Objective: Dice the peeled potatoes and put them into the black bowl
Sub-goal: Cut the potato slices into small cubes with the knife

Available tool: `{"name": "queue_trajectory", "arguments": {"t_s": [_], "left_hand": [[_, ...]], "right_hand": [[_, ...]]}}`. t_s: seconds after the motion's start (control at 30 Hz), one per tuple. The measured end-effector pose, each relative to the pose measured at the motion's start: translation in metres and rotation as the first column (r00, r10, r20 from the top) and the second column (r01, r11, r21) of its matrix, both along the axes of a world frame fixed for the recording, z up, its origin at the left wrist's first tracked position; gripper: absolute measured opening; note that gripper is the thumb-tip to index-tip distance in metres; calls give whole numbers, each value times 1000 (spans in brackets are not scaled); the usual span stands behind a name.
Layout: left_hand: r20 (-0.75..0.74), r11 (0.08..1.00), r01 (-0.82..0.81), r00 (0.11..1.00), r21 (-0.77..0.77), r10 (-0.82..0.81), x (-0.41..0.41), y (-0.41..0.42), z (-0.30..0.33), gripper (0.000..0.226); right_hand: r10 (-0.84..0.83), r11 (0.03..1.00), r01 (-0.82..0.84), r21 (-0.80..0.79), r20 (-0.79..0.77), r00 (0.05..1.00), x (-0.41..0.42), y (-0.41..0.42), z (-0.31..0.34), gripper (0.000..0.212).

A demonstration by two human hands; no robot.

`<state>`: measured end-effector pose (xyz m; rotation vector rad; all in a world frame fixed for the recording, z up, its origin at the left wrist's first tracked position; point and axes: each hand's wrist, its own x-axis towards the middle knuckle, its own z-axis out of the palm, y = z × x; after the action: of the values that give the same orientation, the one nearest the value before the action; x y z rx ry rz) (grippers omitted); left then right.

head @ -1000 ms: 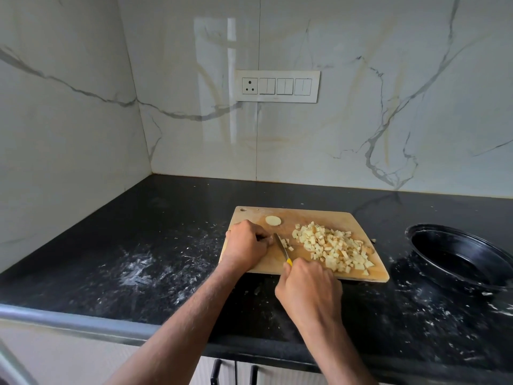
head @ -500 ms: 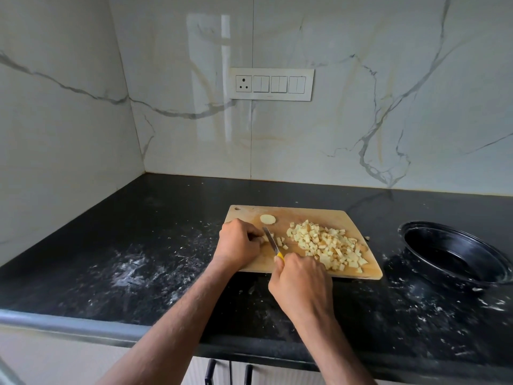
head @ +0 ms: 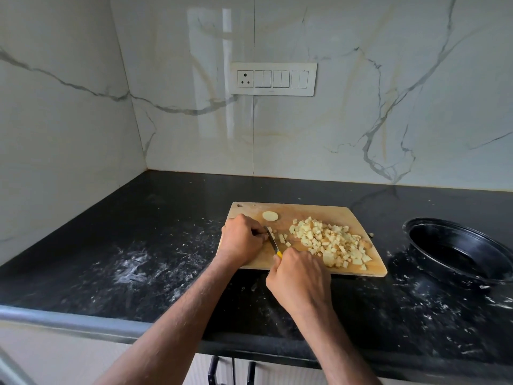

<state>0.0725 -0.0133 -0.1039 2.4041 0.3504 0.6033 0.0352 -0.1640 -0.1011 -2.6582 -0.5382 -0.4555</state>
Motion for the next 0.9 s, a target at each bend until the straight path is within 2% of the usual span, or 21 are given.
{"name": "queue_trajectory", "arguments": {"t_s": [0.3,0.43,0.53,0.67,0.8,0.9], "left_hand": [[-18,999,-39,999,-3,38,-1,-3,2,8],[3,996,-61,998,-57,62,-1,-2,1,2],[27,991,-78,996,-108,82,-3,-1,1,7],[48,997,-43,998,-64,46,-3,1,-1,1],[155,985,-97,981,-144,120,-5,5,0,20],[176,980,-95,976,-172,126,-3,5,-1,31]], "right_hand": [[41,999,-41,4,-60,997,-6,-16,3,28],[11,1000,-9,22,-86,996,-12,-34,5,33],[-42,998,44,33,-40,998,-14,-37,3,35],[-39,999,39,28,4,999,-10,-28,3,36],[11,1000,-10,-23,45,999,-5,-13,4,38],[79,996,-77,-52,46,996,-5,0,2,36]]}}
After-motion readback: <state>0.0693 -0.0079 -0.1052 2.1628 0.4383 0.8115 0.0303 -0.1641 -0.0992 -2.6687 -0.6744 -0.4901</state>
